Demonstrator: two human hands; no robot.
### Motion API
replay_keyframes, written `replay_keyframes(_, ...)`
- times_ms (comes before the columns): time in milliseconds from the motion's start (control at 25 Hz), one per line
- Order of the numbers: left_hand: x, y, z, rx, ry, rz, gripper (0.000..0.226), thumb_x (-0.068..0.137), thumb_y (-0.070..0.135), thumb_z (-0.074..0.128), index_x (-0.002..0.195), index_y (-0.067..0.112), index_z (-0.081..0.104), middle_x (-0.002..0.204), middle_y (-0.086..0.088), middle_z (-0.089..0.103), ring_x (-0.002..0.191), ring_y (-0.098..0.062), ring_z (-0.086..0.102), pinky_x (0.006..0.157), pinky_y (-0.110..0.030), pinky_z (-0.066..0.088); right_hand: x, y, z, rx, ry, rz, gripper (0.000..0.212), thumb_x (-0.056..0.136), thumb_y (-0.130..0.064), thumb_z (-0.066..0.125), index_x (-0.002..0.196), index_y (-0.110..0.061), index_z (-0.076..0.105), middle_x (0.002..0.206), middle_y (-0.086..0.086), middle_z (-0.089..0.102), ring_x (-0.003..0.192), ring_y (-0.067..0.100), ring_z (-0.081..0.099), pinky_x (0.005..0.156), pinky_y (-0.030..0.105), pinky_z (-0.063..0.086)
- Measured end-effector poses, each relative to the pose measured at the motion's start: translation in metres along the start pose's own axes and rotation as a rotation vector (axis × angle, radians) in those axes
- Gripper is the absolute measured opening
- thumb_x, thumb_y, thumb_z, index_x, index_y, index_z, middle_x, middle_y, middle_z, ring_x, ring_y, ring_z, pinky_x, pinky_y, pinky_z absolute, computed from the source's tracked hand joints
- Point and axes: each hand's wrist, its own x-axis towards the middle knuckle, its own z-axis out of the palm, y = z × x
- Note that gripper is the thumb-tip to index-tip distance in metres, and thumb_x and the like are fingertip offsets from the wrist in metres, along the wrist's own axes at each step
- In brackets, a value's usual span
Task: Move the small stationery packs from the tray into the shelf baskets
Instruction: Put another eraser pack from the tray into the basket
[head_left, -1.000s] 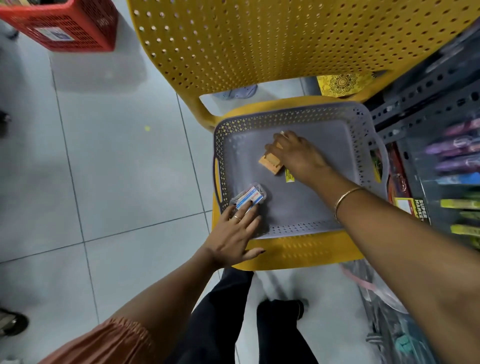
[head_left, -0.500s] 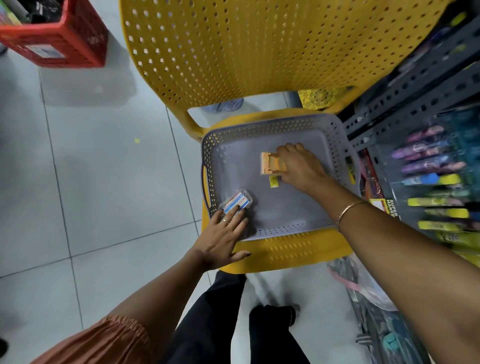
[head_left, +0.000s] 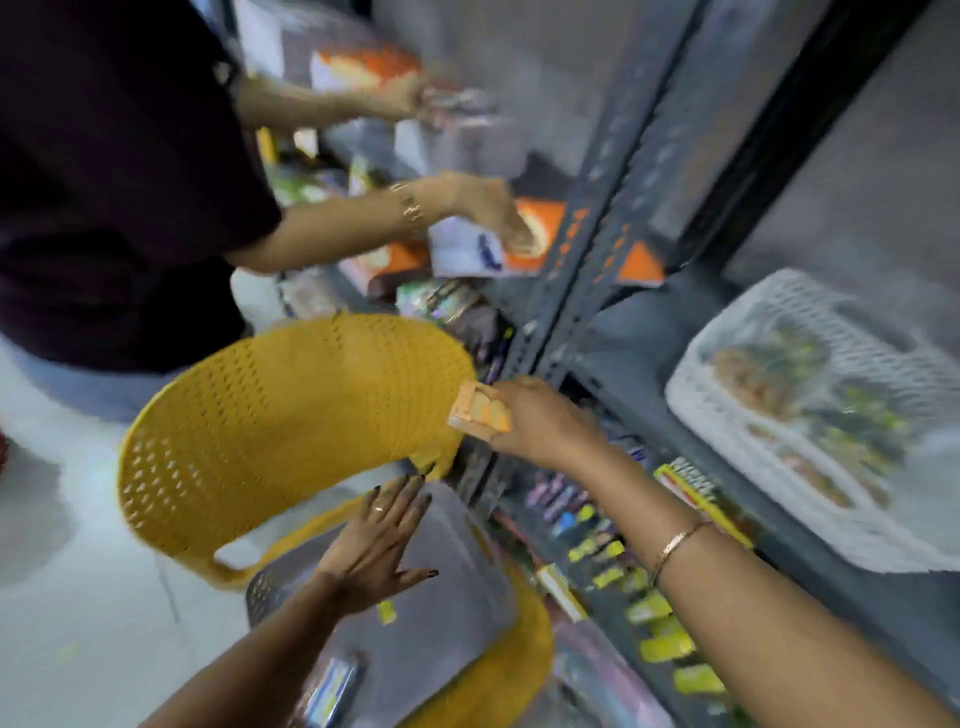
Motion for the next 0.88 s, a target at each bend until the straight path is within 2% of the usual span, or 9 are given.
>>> replay_keyframes(80, 0.046, 0.009, -0.033, 0.031, 0.07, 0.079, 0.085, 0.088, 0.071, 0.017, 0.131, 0.004, 0.047, 0.139, -0.018, 0.046, 0.129, -0.032, 0.035, 0.1, -0.048, 0.031, -0.023, 0.008, -0.052, -0.006, 0.066, 0.049, 0.063, 0.061, -0.055, 0.05, 0.11, -0.016, 0.06, 0.108, 0.016, 0.063, 0.106, 0.032, 0.057, 0.087, 0.04, 0.049)
replay_keyframes(160, 0.09, 0.027, -0.066, 0.056, 0.127, 0.168, 0.081, 0.089, 0.067, 0.02, 0.129, 0.002, 0.047, 0.137, -0.019, 0.048, 0.128, -0.032, 0.033, 0.1, -0.046, 0.028, -0.05, 0.018, -0.098, 0.0, 0.134, 0.111, 0.052, 0.068, -0.049, 0.06, 0.105, -0.012, 0.059, 0.107, 0.016, 0.063, 0.105, 0.032, 0.057, 0.086, 0.041, 0.049)
replay_keyframes(280, 0.143, 0.06, -0.106, 0.084, 0.211, 0.292, 0.082, 0.089, 0.067, 0.019, 0.131, 0.001, 0.046, 0.136, -0.019, 0.049, 0.125, -0.032, 0.043, 0.101, -0.043, 0.028, -0.088, 0.044, -0.148, 0.017, 0.202, 0.223, 0.052, 0.076, -0.034, 0.067, 0.119, -0.007, 0.053, 0.122, 0.014, 0.057, 0.114, 0.031, 0.052, 0.089, 0.04, 0.047)
replay_keyframes(360, 0.17, 0.08, -0.122, 0.1, 0.243, 0.349, 0.082, 0.089, 0.067, 0.019, 0.13, 0.003, 0.05, 0.136, -0.017, 0.048, 0.123, -0.032, 0.046, 0.101, -0.043, 0.031, -0.112, 0.067, -0.168, 0.02, 0.235, 0.286, 0.047, 0.078, -0.03, 0.068, 0.117, -0.007, 0.054, 0.119, 0.013, 0.058, 0.111, 0.031, 0.053, 0.083, 0.038, 0.045)
replay_keyframes(480, 0.203, 0.102, -0.13, 0.109, 0.236, 0.394, 0.083, 0.082, 0.069, 0.031, 0.129, 0.003, 0.05, 0.136, -0.016, 0.049, 0.124, -0.031, 0.042, 0.102, -0.041, 0.029, -0.139, 0.111, -0.177, 0.008, 0.273, 0.396, 0.04, 0.074, -0.03, 0.07, 0.103, -0.005, 0.057, 0.107, 0.016, 0.063, 0.097, 0.033, 0.058, 0.072, 0.037, 0.044)
replay_keyframes(640, 0.228, 0.108, -0.123, 0.11, 0.137, 0.347, 0.09, 0.073, 0.073, 0.032, 0.125, 0.004, 0.056, 0.129, -0.014, 0.056, 0.118, -0.029, 0.052, 0.091, -0.045, 0.047, -0.17, 0.166, -0.167, -0.036, 0.206, 0.51, 0.048, 0.075, -0.032, 0.07, 0.11, -0.005, 0.053, 0.116, 0.016, 0.06, 0.104, 0.032, 0.056, 0.076, 0.035, 0.043)
replay_keyframes(800, 0.241, 0.109, -0.119, 0.15, 0.092, 0.336, 0.089, 0.071, 0.074, 0.032, 0.119, 0.005, 0.061, 0.122, -0.014, 0.061, 0.109, -0.029, 0.06, 0.081, -0.047, 0.051, -0.186, 0.206, -0.137, -0.061, 0.045, 0.558, 0.059, 0.075, -0.039, 0.068, 0.119, -0.006, 0.046, 0.121, 0.015, 0.055, 0.113, 0.032, 0.052, 0.09, 0.042, 0.048)
replay_keyframes(880, 0.242, 0.111, -0.115, 0.132, 0.08, 0.326, 0.088, 0.072, 0.073, 0.034, 0.121, 0.005, 0.059, 0.123, -0.014, 0.06, 0.111, -0.029, 0.057, 0.084, -0.049, 0.05, -0.187, 0.214, -0.124, -0.07, -0.004, 0.564, 0.065, 0.075, -0.039, 0.066, 0.127, -0.008, 0.042, 0.127, 0.013, 0.053, 0.114, 0.03, 0.052, 0.091, 0.041, 0.049)
